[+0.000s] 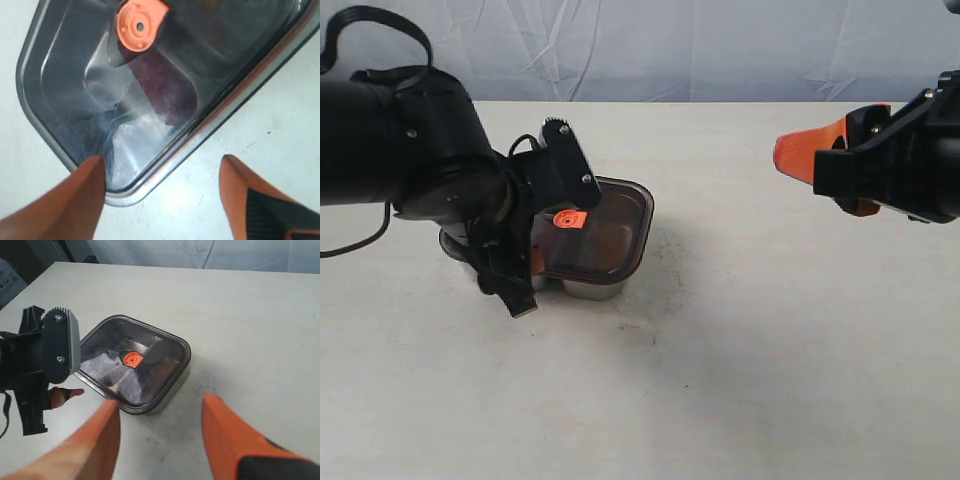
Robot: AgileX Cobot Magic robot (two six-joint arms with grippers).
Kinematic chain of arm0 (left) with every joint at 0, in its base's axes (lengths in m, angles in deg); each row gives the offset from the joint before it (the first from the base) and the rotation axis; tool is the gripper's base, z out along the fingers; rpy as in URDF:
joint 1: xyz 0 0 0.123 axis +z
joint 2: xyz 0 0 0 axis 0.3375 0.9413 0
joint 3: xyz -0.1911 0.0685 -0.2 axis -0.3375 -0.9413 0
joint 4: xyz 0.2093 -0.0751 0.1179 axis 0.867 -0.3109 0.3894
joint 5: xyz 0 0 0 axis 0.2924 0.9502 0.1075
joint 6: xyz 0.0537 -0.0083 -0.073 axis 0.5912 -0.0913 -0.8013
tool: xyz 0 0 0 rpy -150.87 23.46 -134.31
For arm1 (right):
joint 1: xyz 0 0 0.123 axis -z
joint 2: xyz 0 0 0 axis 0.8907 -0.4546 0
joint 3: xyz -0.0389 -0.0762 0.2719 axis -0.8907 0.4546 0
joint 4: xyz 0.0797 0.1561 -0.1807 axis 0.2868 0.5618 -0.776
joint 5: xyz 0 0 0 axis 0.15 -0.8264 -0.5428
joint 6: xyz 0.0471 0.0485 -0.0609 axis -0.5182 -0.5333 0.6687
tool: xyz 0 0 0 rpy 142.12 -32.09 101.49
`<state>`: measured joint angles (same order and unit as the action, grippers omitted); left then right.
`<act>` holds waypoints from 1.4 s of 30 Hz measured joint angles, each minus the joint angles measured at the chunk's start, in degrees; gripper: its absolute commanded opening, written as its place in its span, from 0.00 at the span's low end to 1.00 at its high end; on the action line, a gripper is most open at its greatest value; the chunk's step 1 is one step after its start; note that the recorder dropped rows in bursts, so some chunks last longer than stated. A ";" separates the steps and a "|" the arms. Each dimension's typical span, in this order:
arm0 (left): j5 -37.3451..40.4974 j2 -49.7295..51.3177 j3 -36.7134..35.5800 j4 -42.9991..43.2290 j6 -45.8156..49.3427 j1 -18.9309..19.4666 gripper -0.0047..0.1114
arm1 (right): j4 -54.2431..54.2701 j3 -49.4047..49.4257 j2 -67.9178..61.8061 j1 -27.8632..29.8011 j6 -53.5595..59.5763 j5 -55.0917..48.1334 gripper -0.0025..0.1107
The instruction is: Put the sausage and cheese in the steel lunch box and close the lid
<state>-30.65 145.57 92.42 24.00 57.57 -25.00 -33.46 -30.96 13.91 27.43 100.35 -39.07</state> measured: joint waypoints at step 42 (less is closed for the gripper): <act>2.31 1.00 0.00 -30.70 -2.83 8.59 0.04 | 0.34 -15.13 -38.88 0.00 -6.17 2.12 0.01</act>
<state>-28.34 146.57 92.42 -6.70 54.74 -16.41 -33.12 -46.09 -24.97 27.43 94.18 -36.94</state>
